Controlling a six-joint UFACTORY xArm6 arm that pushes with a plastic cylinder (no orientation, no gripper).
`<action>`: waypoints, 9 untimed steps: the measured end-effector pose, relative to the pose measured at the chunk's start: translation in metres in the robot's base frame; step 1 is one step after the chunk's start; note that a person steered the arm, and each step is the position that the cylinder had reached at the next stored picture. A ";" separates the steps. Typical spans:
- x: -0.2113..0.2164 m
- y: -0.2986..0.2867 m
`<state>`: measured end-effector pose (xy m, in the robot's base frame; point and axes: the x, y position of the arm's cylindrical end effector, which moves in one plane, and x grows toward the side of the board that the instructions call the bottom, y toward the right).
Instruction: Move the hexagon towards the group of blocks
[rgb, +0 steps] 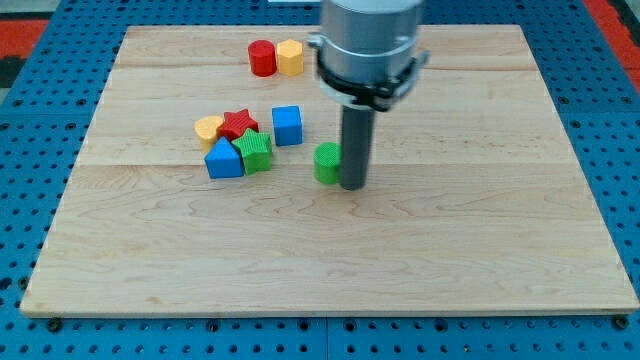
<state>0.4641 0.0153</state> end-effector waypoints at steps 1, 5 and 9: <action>-0.020 -0.044; -0.085 0.032; -0.212 -0.058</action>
<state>0.2523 -0.0432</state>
